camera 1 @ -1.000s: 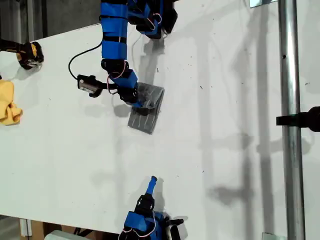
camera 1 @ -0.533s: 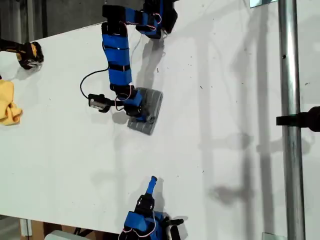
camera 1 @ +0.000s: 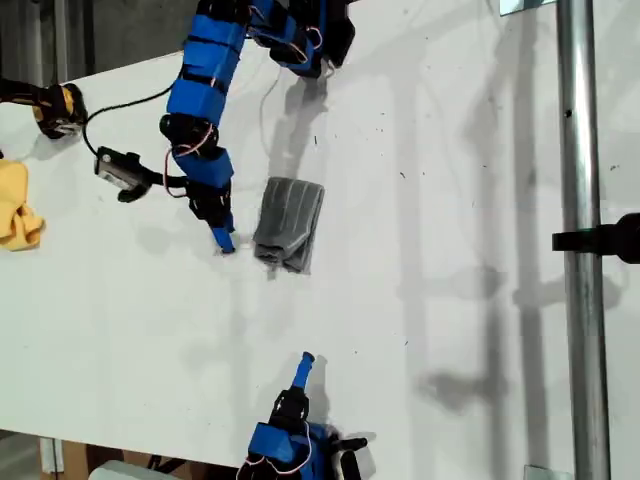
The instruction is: Grasp corners of a towel and fold twice.
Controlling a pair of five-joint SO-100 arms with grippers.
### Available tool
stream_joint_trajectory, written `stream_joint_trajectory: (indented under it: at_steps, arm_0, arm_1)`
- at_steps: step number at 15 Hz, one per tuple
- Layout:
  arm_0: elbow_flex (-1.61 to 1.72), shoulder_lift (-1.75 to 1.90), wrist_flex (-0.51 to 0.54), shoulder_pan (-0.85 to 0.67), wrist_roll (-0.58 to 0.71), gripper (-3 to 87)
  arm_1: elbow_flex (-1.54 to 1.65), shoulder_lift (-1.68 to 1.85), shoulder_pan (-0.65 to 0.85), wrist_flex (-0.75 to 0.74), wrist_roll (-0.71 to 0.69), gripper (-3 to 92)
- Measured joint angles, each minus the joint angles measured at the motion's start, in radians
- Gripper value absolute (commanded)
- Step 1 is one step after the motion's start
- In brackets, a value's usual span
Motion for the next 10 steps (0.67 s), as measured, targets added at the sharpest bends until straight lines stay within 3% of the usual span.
stream_joint_trajectory:
  at_steps: [2,5,10]
  arm_0:
    - [0.008,0.000,0.000,0.000,0.000,13.1]
    - [0.037,0.000,-0.008,0.000,0.000,11.7]
    - [0.126,0.000,-0.100,0.000,-0.038,8.5]
  arm_1:
    - [0.150,0.273,0.031,0.084,-0.002,2.5]
    - [0.497,0.623,-0.005,0.227,0.063,-0.1]
    - [1.181,1.272,-0.186,0.330,0.360,-0.2]
